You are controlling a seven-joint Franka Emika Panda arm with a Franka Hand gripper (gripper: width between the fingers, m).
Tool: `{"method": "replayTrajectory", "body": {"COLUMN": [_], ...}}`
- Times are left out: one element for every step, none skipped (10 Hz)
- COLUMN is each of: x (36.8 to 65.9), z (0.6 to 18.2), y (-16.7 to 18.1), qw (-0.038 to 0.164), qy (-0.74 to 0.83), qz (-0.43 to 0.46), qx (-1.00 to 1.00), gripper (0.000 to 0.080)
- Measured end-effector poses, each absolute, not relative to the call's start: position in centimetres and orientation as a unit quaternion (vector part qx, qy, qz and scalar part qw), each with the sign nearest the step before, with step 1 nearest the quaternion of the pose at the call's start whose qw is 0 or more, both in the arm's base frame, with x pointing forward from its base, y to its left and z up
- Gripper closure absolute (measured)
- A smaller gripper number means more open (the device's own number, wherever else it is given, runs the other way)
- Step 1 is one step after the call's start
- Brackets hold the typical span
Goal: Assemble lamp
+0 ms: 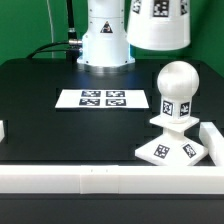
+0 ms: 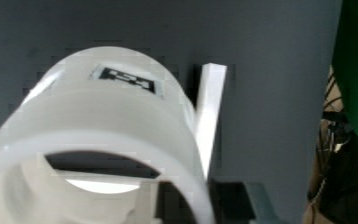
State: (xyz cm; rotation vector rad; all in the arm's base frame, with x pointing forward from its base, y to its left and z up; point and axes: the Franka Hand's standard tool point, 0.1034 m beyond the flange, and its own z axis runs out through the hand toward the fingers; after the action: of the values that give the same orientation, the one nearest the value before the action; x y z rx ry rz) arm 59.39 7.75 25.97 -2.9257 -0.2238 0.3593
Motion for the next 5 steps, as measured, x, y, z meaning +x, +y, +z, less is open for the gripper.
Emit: {"method": "replayTrajectory", "body": {"x": [59.5, 59.7, 59.8, 59.8, 59.8], "z": [25.2, 24.3, 23.4, 22.6, 21.7], "y": [8.6, 9.0, 9.0, 9.2, 9.5], "qw": [0.091, 0.091, 0.091, 0.091, 0.091], "qy": [-0.079, -0.081, -0.081, -0.08, -0.082], "qz": [0.122, 0.12, 0.119, 0.12, 0.124], "qx": [-0.985, -0.985, -0.985, -0.985, -0.985], "gripper": [0.0755, 0.0755, 0.0755, 0.0755, 0.0755]}}
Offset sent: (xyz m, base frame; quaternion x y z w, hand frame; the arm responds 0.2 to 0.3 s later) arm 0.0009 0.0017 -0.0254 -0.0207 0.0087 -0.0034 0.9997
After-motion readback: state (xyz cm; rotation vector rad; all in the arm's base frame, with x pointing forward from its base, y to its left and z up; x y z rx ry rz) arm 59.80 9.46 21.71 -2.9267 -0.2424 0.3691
